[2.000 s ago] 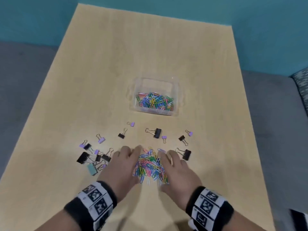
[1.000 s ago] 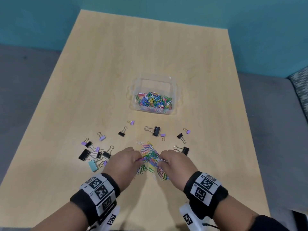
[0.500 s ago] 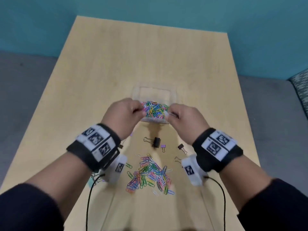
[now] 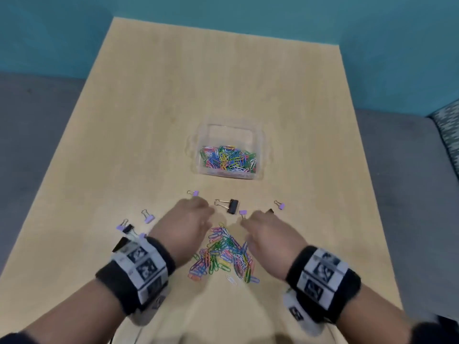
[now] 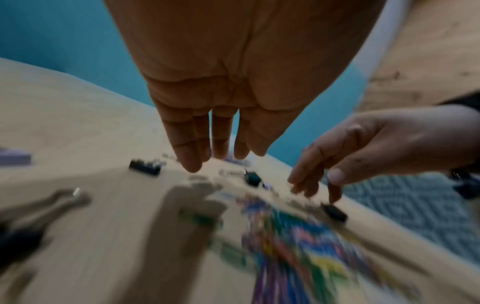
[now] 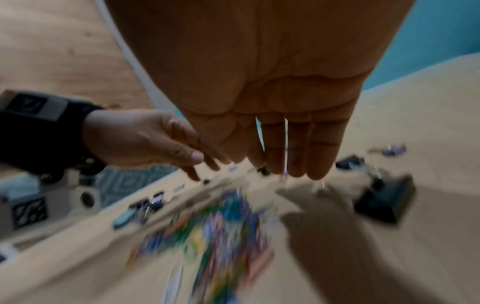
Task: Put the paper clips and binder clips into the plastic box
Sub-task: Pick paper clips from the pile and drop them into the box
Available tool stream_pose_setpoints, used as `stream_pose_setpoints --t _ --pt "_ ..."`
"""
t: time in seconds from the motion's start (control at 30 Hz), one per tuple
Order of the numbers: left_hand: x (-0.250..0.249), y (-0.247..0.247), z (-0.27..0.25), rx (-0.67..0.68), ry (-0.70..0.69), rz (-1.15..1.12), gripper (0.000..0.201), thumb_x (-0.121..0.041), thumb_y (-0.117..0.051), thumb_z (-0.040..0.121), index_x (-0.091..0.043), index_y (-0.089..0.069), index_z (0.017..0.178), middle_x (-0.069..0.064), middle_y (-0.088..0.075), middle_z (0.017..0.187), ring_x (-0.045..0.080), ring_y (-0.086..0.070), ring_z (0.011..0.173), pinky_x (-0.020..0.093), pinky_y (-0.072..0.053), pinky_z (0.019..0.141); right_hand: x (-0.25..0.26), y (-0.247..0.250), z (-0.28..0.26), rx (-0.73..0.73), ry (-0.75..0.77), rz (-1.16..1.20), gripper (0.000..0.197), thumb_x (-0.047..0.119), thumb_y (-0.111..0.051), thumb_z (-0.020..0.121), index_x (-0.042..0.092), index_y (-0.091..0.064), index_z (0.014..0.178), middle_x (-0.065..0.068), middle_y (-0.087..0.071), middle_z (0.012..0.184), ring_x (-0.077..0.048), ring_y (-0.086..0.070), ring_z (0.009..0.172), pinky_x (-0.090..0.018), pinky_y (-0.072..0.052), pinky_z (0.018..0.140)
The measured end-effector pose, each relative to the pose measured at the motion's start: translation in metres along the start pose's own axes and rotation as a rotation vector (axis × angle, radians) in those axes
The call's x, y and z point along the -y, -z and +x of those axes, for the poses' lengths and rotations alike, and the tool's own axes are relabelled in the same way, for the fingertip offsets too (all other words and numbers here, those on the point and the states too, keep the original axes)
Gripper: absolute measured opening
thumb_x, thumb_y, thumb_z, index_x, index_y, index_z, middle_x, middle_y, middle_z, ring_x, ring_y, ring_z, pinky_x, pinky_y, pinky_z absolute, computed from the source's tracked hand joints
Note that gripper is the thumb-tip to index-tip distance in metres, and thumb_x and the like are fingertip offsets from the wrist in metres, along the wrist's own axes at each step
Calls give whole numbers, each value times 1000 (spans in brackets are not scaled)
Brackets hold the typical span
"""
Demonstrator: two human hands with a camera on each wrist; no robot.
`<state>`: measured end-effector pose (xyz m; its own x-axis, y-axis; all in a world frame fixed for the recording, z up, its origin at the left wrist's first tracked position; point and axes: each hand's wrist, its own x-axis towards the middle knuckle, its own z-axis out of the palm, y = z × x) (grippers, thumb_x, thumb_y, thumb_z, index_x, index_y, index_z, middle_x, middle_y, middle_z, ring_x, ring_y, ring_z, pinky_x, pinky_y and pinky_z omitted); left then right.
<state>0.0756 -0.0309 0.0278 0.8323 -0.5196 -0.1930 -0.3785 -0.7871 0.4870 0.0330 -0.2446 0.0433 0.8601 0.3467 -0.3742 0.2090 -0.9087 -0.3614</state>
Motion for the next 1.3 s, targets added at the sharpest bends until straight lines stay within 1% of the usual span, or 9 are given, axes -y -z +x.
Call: stream_pose_setpoints --t 0.13,0.27,0.37,0.47,0.57,0.77,0.9,1.0,1.3 --pt "1 -38 -17 85 -153 217 52 -10 -73 65 -13 -63 115 5 -62 123 28 -59 104 34 -54 84 13 -40 -17 44 51 -77 51 8 -51 78 11 -44 128 -5 -48 125 -29 -45 109 -40 -46 89" --pt "-3 -45 -30 109 -190 190 44 -9 -64 71 -13 -62 115 2 -63 115 27 -57 101 39 -53 82 21 -59 -29 -9 61 -135 56 11 -55 73 8 -46 129 -6 -50 127 -29 -49 112 -39 -52 81" --pt "-5 -35 -53 25 -18 88 39 -20 -63 76 -15 -61 115 0 -61 107 24 -54 93 36 -53 80 16 -60 -48 -27 13 -32 55 12 -47 77 14 -42 132 -3 -50 125 -27 -47 110 -37 -49 87" --pt "-3 -35 -73 126 218 6 70 -35 -67 77 -21 -36 139 1 -44 122 24 -41 105 35 -44 88 9 -62 -64 -5 -202 56 63 32 -53 86 24 -24 141 -1 -40 121 -26 -45 107 -33 -45 85" --pt "-10 -44 -69 143 212 32 81 -35 -67 78 -26 -23 145 0 -37 125 20 -36 105 32 -42 88 19 -67 -57 9 -230 137 75 39 -61 83 31 -15 142 1 -32 118 -23 -44 105 -32 -45 83" --pt "-21 -59 -37 79 205 38 45 -30 -63 84 -23 -48 127 1 -41 111 20 -42 97 38 -48 81 32 -70 -12 -105 -215 117 34 22 -57 88 21 -43 119 -3 -37 108 -23 -48 87 -36 -49 71" --pt "-21 -59 -29 68 206 100 14 -23 -56 88 -16 -57 101 2 -42 98 20 -44 79 36 -46 67 31 -65 -4 -98 -189 89 13 13 -51 91 15 -47 103 -6 -42 106 -24 -41 75 -33 -36 61" --pt "-19 -58 -28 77 190 138 3 -15 -57 87 -14 -57 90 1 -41 90 20 -41 68 32 -37 59 28 -61 -4 -85 -162 34 16 6 -53 88 17 -42 93 -7 -45 100 -23 -35 69 -30 -25 53" --pt "-14 -52 -36 35 215 28 17 -28 -54 92 -12 -61 89 0 -45 85 27 -55 72 34 -43 60 19 -52 -11 -57 -228 169 5 17 -47 95 14 -50 97 2 -41 90 -23 -46 73 -33 -37 61"
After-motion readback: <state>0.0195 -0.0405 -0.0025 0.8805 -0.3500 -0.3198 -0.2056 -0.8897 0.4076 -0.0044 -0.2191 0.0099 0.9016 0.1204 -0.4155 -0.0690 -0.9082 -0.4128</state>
